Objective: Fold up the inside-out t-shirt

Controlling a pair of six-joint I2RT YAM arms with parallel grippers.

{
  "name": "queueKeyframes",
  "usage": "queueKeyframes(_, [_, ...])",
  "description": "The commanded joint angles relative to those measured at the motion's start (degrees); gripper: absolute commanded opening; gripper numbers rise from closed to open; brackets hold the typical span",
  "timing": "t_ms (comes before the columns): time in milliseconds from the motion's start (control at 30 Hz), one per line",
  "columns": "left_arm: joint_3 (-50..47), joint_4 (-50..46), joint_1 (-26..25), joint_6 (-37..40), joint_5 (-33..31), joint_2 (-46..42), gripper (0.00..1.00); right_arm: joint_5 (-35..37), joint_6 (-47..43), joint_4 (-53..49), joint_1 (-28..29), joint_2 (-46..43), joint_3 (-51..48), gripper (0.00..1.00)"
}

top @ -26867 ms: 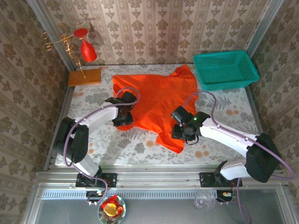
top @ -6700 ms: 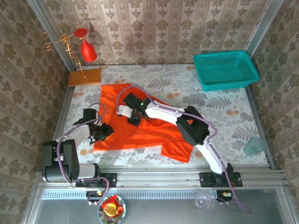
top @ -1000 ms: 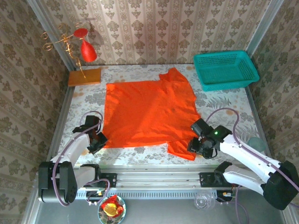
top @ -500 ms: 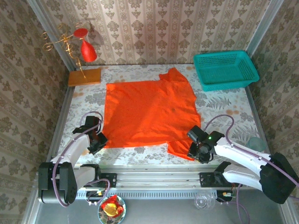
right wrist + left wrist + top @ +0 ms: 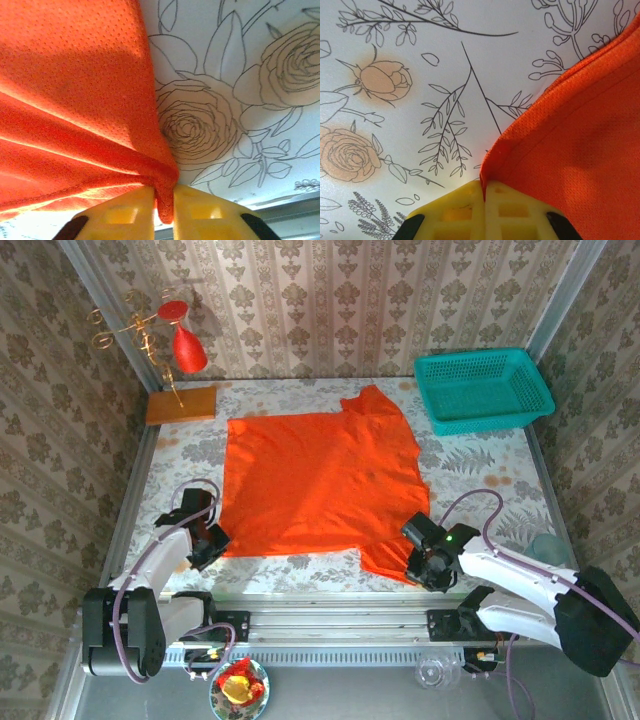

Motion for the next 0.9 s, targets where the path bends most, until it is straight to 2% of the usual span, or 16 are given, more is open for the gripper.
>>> queueKeyframes(0, [-0.41,-0.56,0.32,1.17,0.61,-1.27,0.00,1.03,0.27,-0.35,0.36,-1.02,0.69,0.12])
queueKeyframes(133, [0.13,-2.82,0.29,-0.43,0.21,-3.97,0.00,2.55,-1.48,-5.16,0.32,-3.65,3.40,0.00])
queueKeyframes(400, [1.96,-9.26,0.43,-3.74,-2.82,-13.25,0.00,2.93,-2.26,-16.76,0.32,-13.95,8.02,0.00])
queueKeyframes(567, [1.84,-10.67,0.38,-5.52,-2.55,-16.48,0.00,2.51,-3.85,-23.38,1.02,-18.67,12.54,0.00])
queueKeyframes(733, [3.45,-10.42,0.38,-4.93,-2.19,-17.32,0.00,2.87,-6.72,-23.75,1.15,-18.68,17.07,0.00])
queueKeyframes(867, [5.30,-7.06,0.49,-1.64,-0.43,-15.45,0.00,7.38,-9.94,-20.80,0.20,-14.08,20.56,0.00])
